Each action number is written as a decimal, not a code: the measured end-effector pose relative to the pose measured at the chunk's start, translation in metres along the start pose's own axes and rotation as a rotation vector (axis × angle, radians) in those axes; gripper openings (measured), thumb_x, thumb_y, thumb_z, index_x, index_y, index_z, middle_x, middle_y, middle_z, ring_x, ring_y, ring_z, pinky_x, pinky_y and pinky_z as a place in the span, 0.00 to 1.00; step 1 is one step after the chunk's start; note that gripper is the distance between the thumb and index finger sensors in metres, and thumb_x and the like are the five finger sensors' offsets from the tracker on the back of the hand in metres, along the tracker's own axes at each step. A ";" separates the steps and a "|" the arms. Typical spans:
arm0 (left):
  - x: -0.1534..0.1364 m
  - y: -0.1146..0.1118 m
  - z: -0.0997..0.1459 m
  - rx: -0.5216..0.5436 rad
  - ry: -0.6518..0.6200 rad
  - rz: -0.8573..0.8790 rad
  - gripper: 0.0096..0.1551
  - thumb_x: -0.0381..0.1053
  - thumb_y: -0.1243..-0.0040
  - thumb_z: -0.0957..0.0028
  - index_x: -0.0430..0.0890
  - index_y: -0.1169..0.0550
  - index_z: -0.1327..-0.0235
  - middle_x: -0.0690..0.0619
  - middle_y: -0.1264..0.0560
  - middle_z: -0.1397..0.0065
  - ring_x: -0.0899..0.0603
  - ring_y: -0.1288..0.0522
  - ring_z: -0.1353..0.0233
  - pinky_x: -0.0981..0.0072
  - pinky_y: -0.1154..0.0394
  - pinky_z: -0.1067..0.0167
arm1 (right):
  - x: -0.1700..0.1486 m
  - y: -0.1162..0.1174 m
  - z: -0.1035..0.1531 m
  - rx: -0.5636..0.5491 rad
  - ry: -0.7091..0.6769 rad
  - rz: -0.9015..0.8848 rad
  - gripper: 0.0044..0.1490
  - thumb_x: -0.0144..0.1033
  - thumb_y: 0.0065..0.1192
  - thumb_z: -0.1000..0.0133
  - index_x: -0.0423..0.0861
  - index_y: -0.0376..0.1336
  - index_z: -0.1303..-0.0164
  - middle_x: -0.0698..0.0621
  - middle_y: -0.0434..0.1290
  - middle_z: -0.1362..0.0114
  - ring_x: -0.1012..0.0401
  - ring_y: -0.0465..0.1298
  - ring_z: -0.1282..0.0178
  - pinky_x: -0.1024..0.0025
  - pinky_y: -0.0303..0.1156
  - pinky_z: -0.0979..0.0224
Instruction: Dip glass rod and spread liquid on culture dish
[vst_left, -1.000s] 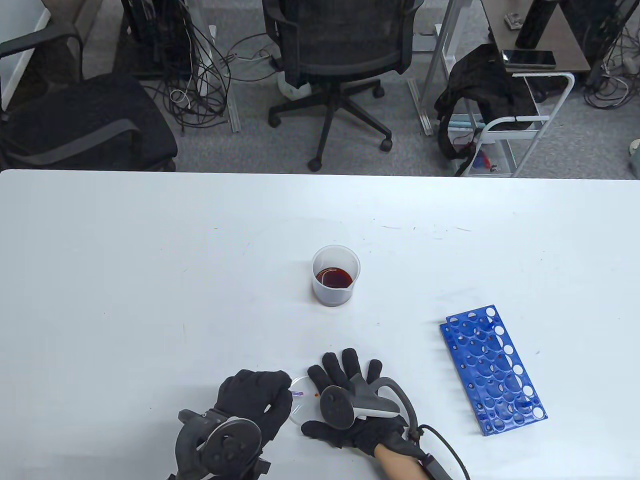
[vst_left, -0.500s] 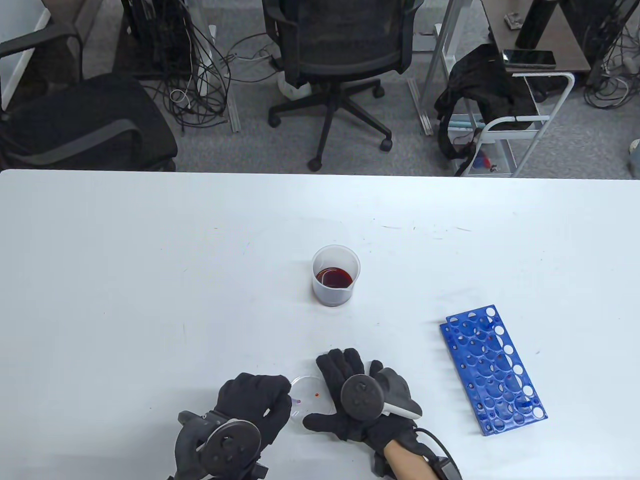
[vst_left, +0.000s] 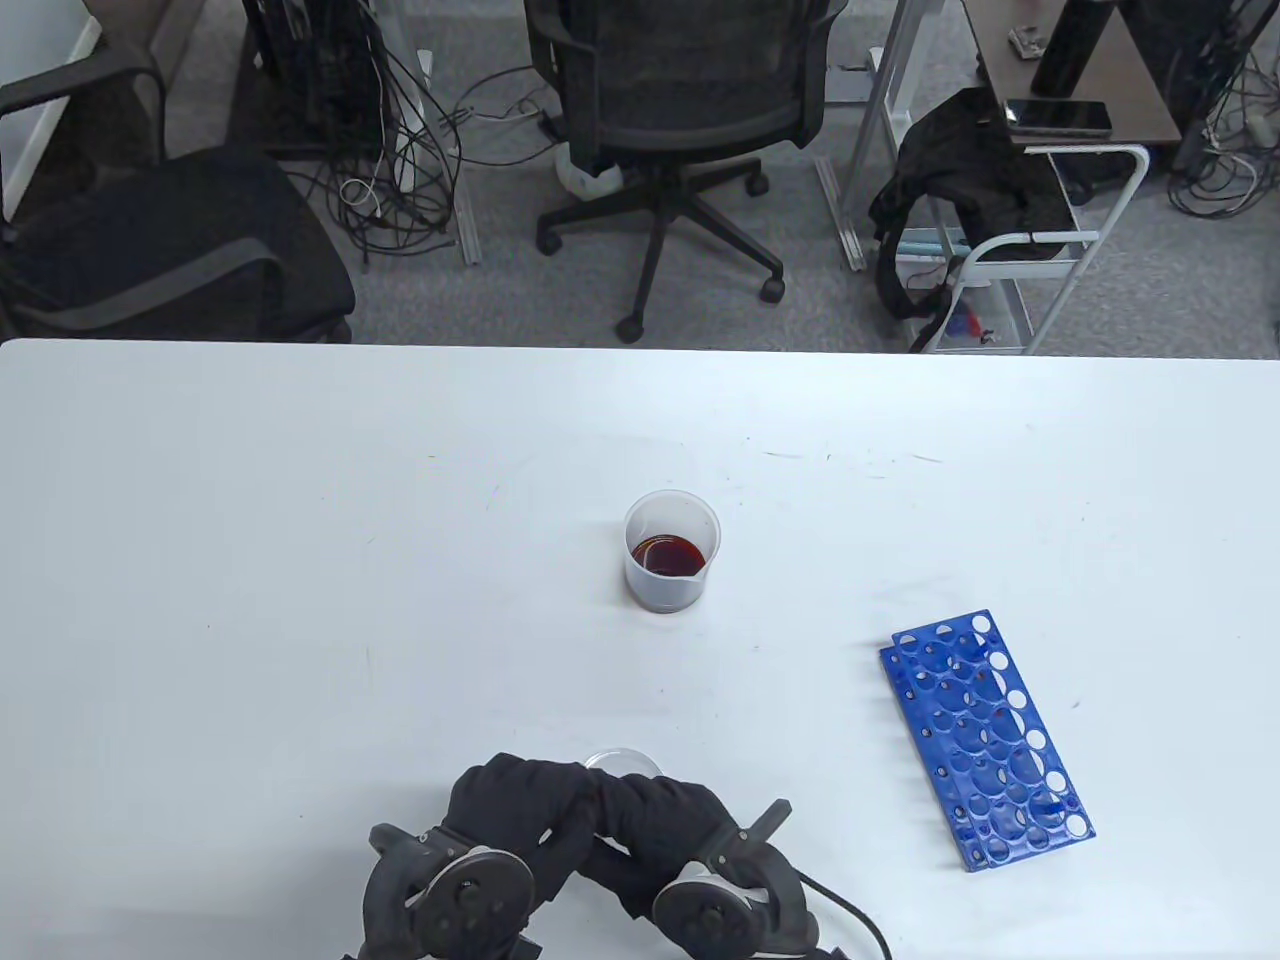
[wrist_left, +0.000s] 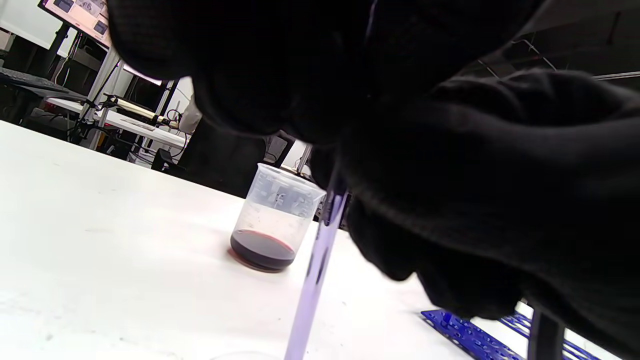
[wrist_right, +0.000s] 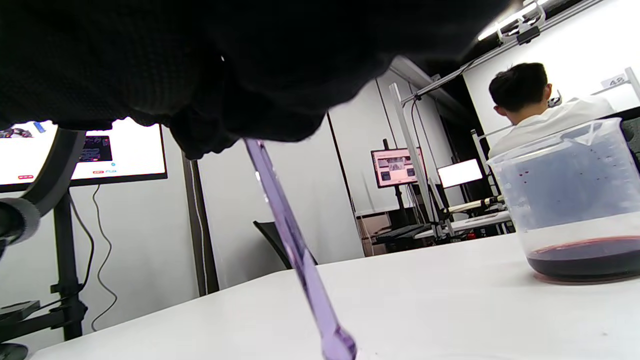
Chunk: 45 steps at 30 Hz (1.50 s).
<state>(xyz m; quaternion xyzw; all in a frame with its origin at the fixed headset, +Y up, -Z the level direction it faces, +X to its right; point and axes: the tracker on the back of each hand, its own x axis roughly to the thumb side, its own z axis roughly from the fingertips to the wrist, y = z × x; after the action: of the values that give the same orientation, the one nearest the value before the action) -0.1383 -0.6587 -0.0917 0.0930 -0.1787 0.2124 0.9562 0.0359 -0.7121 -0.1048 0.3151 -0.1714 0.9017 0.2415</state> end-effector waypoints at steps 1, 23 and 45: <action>0.000 -0.001 0.000 -0.003 0.000 0.012 0.20 0.58 0.34 0.45 0.47 0.14 0.50 0.51 0.13 0.48 0.39 0.14 0.49 0.49 0.18 0.45 | 0.000 0.002 -0.001 0.010 0.003 -0.009 0.34 0.53 0.69 0.45 0.39 0.71 0.41 0.50 0.82 0.52 0.66 0.80 0.68 0.74 0.79 0.66; -0.034 0.018 0.002 0.068 0.066 -0.081 0.56 0.78 0.47 0.50 0.47 0.35 0.15 0.41 0.33 0.15 0.27 0.33 0.19 0.28 0.36 0.25 | -0.026 -0.051 0.002 -0.248 0.041 0.176 0.27 0.49 0.69 0.43 0.42 0.71 0.43 0.50 0.82 0.52 0.68 0.80 0.70 0.77 0.79 0.68; -0.083 0.007 -0.010 -0.203 0.230 -0.298 0.63 0.82 0.53 0.51 0.53 0.58 0.11 0.36 0.61 0.09 0.18 0.63 0.15 0.13 0.58 0.29 | -0.143 -0.174 0.076 -0.464 0.787 0.358 0.23 0.49 0.72 0.42 0.45 0.74 0.46 0.48 0.83 0.53 0.67 0.80 0.71 0.77 0.78 0.70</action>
<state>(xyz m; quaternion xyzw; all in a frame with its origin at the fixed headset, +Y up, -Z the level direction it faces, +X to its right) -0.2085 -0.6805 -0.1315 -0.0035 -0.0733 0.0589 0.9956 0.2655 -0.6501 -0.1139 -0.1461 -0.3152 0.9177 0.1929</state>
